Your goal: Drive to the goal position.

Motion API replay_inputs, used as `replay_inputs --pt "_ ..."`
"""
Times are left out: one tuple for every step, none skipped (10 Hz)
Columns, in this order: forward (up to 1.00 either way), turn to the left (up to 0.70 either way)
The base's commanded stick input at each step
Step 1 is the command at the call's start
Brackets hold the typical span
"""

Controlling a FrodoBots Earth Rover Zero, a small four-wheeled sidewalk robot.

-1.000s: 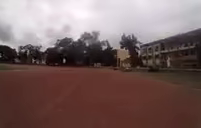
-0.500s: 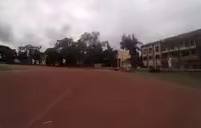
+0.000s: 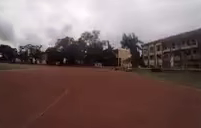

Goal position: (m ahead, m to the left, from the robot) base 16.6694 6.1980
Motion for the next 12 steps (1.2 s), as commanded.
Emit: replay_inputs --pt "0.5 0.0" --pt "0.5 0.0" --pt "0.5 0.0" --pt "0.5 0.0" --pt "0.5 0.0" --pt "0.5 0.0" --pt "0.5 0.0" --pt "0.5 0.0" --pt "0.5 0.0" --pt "0.5 0.0" --pt "0.5 0.0" --pt "0.5 0.0"
